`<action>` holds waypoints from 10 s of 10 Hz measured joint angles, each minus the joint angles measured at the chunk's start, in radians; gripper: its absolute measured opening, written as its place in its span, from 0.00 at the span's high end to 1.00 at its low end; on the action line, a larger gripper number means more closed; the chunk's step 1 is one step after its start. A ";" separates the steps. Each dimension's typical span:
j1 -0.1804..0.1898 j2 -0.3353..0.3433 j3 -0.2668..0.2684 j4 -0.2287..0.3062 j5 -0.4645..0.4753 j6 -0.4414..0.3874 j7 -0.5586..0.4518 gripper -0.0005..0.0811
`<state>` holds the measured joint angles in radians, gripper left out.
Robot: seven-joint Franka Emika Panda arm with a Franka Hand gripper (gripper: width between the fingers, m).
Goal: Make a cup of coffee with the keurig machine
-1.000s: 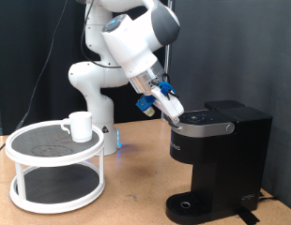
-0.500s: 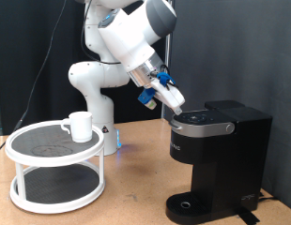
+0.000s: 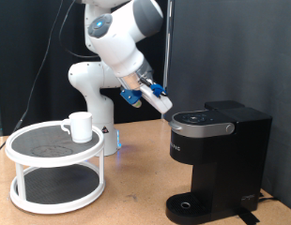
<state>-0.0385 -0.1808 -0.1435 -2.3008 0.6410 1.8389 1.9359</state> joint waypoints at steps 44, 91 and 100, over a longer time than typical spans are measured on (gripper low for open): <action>-0.237 -0.234 -0.510 -0.051 -0.306 -0.350 -0.364 0.50; -0.181 -0.324 -0.224 -0.418 -0.005 0.200 -0.063 0.99; -0.097 -0.141 -0.148 -0.329 0.101 0.339 -0.044 0.99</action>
<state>-0.1354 -0.3215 -0.2919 -2.6294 0.7424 2.1784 1.8921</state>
